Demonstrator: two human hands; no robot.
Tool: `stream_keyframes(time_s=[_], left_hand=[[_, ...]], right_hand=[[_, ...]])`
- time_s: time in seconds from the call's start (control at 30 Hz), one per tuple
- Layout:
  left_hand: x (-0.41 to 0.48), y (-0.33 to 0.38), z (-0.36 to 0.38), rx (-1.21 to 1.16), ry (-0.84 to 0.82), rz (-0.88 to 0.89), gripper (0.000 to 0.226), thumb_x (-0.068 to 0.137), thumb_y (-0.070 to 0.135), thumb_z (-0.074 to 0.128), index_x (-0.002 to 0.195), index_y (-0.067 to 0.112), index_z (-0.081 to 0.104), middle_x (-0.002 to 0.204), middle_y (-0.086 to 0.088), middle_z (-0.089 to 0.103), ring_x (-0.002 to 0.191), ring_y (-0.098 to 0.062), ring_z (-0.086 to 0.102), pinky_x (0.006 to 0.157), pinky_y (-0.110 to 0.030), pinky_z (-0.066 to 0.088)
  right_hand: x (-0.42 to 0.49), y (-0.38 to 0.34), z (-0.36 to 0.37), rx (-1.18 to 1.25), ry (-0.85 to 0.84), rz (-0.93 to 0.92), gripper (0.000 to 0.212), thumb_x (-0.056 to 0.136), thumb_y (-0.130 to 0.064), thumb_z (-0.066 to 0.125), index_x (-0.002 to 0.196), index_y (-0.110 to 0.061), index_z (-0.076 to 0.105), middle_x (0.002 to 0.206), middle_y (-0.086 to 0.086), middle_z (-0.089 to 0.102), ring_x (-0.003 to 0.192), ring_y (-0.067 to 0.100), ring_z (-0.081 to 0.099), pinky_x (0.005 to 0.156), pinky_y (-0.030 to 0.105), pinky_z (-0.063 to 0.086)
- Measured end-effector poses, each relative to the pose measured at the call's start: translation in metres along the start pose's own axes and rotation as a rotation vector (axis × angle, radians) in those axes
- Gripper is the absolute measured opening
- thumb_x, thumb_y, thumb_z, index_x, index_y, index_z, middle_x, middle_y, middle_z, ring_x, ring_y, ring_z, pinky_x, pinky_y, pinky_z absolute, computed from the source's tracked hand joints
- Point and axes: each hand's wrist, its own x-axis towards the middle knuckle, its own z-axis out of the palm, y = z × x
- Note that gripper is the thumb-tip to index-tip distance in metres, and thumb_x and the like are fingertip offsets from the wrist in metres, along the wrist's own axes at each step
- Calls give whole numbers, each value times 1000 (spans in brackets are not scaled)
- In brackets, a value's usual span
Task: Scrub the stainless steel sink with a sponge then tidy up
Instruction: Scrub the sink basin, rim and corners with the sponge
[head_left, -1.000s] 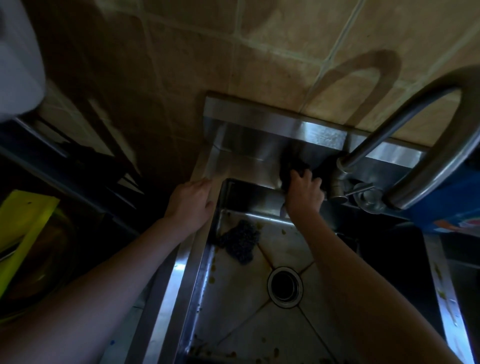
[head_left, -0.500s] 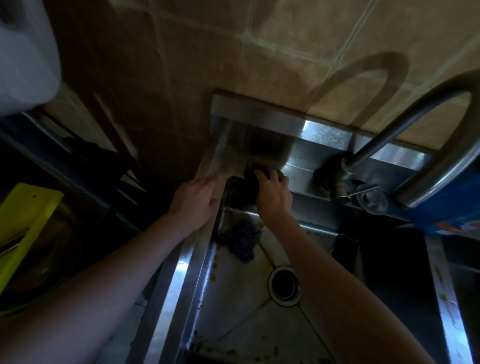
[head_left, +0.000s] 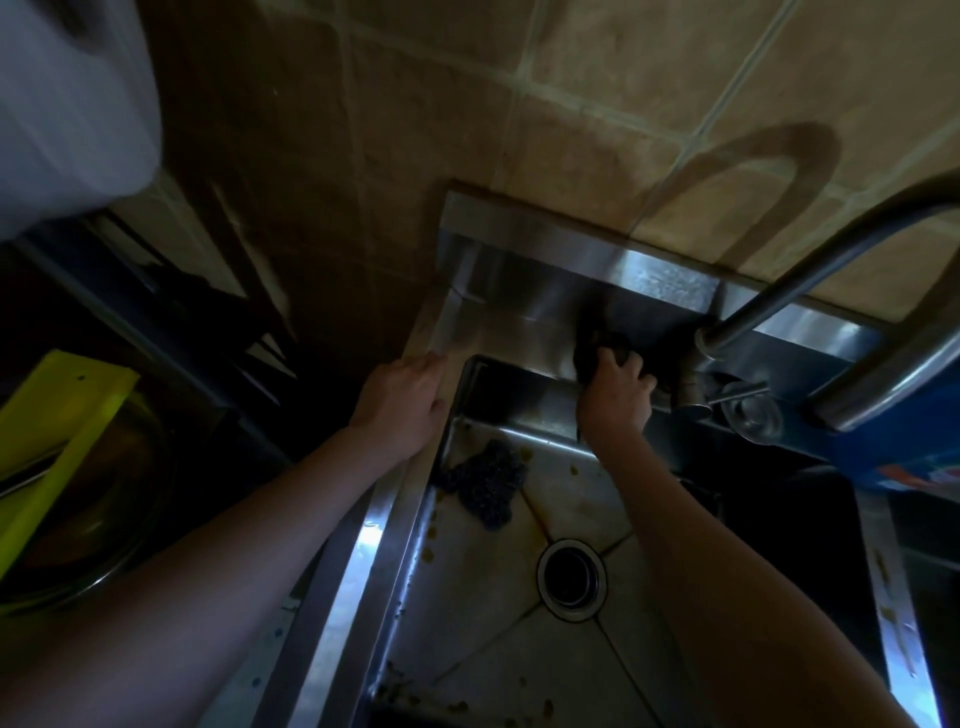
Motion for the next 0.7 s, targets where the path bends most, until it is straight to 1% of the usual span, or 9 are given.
stream_keyframes(time_s=[0.1, 0.17, 0.23, 0.33, 0.43, 0.5, 0.6, 0.63, 0.7], left_hand=[[1, 0, 1, -5, 5, 7, 43, 85, 23, 55, 127, 13, 48, 121, -9, 59, 107, -29, 57, 85, -36, 45], [1, -1, 1, -11, 12, 14, 43, 85, 22, 55, 127, 12, 49, 123, -8, 58, 108, -29, 56, 86, -36, 45], [0, -1, 1, -20, 16, 17, 44, 85, 21, 56, 127, 12, 49, 125, -8, 58, 108, -30, 56, 87, -36, 44], [0, -2, 1, -31, -2, 21, 44, 86, 20, 56, 128, 11, 49, 128, -8, 56, 111, -30, 55, 91, -38, 45], [2, -2, 0, -23, -1, 22, 37, 84, 20, 55, 120, 13, 53, 117, -8, 61, 103, -30, 57, 84, -36, 45], [2, -2, 0, -16, -7, 18, 35, 83, 21, 55, 117, 13, 54, 115, -8, 61, 101, -30, 57, 83, -36, 46], [3, -2, 1, -12, -15, 12, 34, 83, 21, 55, 116, 11, 55, 116, -9, 61, 103, -31, 57, 86, -38, 46], [3, -2, 1, -15, -13, 13, 33, 83, 21, 55, 115, 11, 55, 116, -9, 61, 102, -31, 57, 86, -38, 46], [3, -2, 2, -18, -11, 13, 34, 84, 21, 55, 117, 11, 55, 118, -9, 60, 103, -30, 57, 87, -39, 46]], right_hand=[[0, -17, 2, -3, -9, -107, 47, 88, -8, 51, 133, -20, 43, 141, 16, 35, 125, 43, 36, 101, 45, 38], [-3, -29, 4, 15, -10, -211, 49, 85, -10, 53, 133, -20, 45, 139, 15, 39, 124, 41, 38, 104, 42, 33], [-9, -40, 6, 70, -21, -311, 51, 81, -9, 56, 131, -20, 50, 138, 13, 42, 122, 39, 41, 103, 41, 34], [-9, -40, 4, 150, -45, -456, 51, 76, -2, 56, 124, -20, 58, 136, 6, 48, 118, 37, 45, 101, 41, 39], [-3, -22, -3, 60, -38, -558, 45, 74, -5, 57, 115, -24, 61, 132, 0, 53, 114, 34, 51, 98, 40, 36], [0, -10, -8, 74, 17, -504, 40, 75, -4, 56, 108, -25, 64, 127, -3, 58, 114, 32, 53, 97, 38, 37], [4, 4, -13, 123, 149, -357, 30, 76, -2, 58, 100, -18, 69, 112, 8, 66, 108, 36, 54, 92, 39, 43], [5, 6, -13, 124, 160, -323, 28, 78, -1, 59, 99, -17, 70, 109, 12, 66, 107, 38, 55, 89, 39, 44], [9, 5, -15, 151, 106, -264, 25, 80, -5, 61, 99, -18, 70, 110, 17, 62, 106, 39, 55, 87, 38, 45]])
